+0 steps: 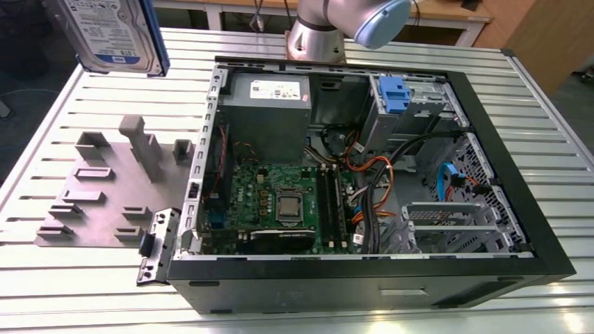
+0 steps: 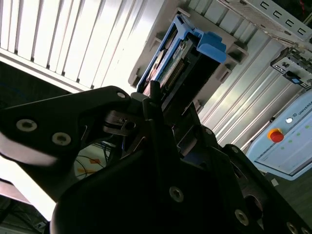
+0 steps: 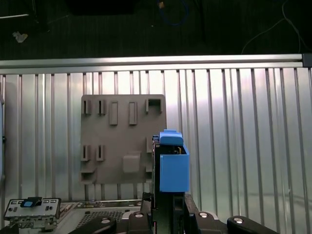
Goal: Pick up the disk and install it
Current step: 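Pick up the disk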
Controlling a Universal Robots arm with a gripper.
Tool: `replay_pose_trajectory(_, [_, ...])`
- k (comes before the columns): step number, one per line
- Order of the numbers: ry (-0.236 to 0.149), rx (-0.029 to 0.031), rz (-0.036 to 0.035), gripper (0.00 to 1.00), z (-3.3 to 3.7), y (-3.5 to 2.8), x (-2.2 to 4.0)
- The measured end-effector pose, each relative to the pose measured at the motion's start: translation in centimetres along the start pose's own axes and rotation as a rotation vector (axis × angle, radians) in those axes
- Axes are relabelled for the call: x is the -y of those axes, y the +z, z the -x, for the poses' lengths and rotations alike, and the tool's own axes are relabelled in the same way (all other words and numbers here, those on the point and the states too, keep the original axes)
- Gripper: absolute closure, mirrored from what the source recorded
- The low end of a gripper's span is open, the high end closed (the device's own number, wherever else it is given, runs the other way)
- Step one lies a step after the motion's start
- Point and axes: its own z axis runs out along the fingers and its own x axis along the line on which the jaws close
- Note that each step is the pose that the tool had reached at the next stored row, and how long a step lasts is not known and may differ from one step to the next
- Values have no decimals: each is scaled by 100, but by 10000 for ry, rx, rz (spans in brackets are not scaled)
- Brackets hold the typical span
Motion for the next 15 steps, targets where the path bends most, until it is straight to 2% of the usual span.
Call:
replay_pose_trajectory(11, [0, 0, 0, 65, 11, -10, 209])
replay_pose_trajectory(15, [0, -1, 1, 65, 14, -13, 251])
